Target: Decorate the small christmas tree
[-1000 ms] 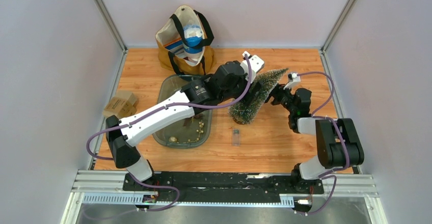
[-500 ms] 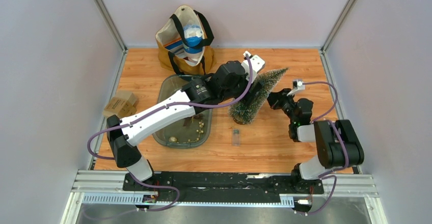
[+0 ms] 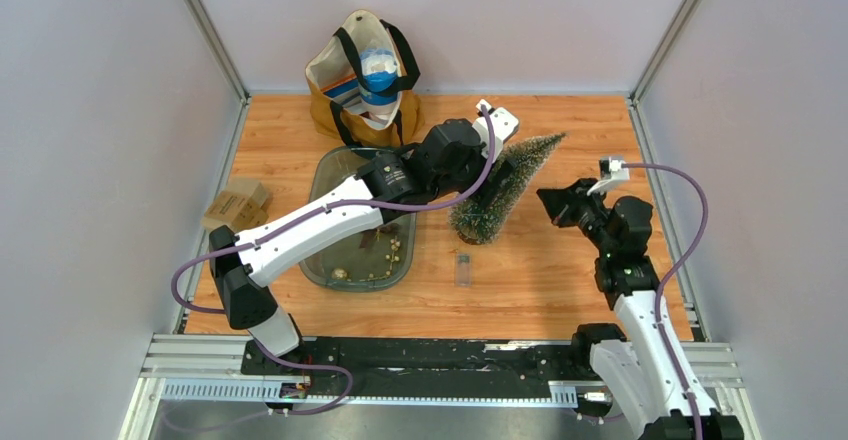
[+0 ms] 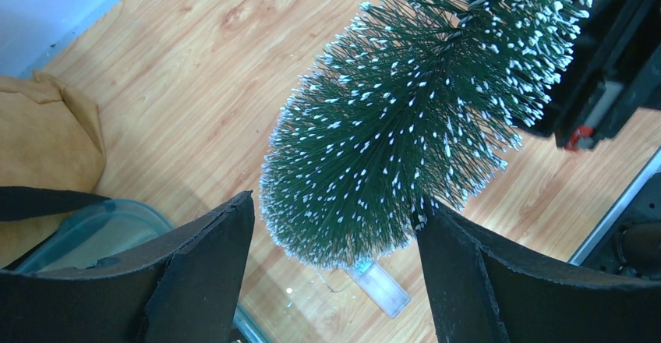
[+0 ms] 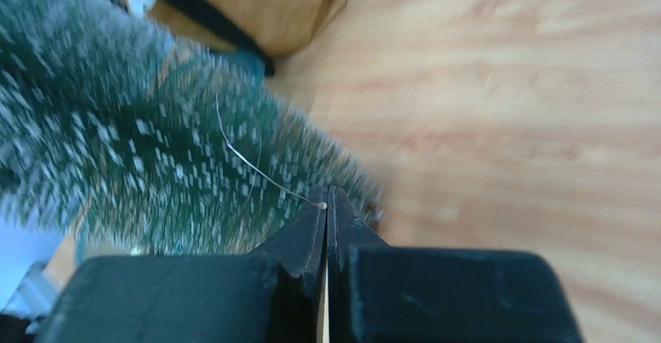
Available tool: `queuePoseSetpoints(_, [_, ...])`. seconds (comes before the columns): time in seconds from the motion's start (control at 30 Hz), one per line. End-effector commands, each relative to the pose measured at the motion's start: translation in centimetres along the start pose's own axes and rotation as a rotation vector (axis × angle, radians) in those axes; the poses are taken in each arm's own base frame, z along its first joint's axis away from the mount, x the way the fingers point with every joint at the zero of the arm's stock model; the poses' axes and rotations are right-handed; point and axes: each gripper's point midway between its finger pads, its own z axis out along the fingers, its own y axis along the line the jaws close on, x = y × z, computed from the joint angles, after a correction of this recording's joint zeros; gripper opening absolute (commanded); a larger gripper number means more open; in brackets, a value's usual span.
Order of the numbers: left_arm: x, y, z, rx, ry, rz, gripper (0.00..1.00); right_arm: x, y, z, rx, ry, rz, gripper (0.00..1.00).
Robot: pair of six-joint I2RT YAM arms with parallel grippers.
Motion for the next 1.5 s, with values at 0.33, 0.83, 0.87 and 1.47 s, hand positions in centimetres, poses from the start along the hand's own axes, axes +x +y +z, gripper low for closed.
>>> queuePoseSetpoints(0.33, [-1.3,0.6,-0.9,0.0,-0.044,-0.006,0.82,4.8,8.3,-7.1,-0.254,0.27,0.434,0.0])
queuePoseSetpoints(0.83, [-2.0,0.5,-2.1,0.02,-0.064,-0.013,0.83,0.3,12.6,-4.2,-0.285,0.124,0.553,0.0])
queuePoseSetpoints(0.87, [-2.3,0.5,-2.6,0.02,-0.074,-0.015,0.83,0.4,12.4,-4.0,-0.269,0.118,0.559,0.0])
queuePoseSetpoints(1.47, [0.5,-2.0,-7.6,0.21,-0.071,-0.087,0.86,-0.8,11.7,-3.4,-0.22,0.058,0.596,0.0])
